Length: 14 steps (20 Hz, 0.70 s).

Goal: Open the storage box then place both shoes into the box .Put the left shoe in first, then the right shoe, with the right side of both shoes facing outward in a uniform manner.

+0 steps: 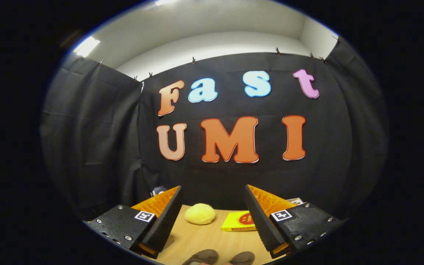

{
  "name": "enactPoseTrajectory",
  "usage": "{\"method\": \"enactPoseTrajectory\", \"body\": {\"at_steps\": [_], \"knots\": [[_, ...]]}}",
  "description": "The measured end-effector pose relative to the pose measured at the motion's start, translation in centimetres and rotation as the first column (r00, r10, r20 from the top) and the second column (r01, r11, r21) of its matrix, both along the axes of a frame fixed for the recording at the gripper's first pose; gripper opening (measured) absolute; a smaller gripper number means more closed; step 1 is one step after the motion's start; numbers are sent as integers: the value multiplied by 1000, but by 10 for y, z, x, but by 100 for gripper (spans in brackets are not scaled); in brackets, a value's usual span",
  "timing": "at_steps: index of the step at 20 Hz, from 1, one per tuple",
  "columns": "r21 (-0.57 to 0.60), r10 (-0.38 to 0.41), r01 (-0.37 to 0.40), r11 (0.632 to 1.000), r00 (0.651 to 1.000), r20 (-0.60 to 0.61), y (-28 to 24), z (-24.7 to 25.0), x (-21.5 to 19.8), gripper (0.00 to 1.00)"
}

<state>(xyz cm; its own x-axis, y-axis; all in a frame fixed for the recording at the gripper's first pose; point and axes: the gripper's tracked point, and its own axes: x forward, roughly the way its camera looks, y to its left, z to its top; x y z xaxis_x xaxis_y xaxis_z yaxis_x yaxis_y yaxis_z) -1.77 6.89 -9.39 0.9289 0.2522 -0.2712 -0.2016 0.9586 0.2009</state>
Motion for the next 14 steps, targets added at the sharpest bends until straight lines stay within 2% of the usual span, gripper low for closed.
{"method": "enactPoseTrajectory", "body": {"at_steps": [2,6,11,14], "knots": [[75,67,-59,995,991,-117,23,-33,-10,99],[228,207,-147,962,941,-268,74,-82,-27,98],[395,332,-160,905,845,-419,124,-136,-47,96],[483,424,-172,859,767,-482,150,-159,-70,96]]}}
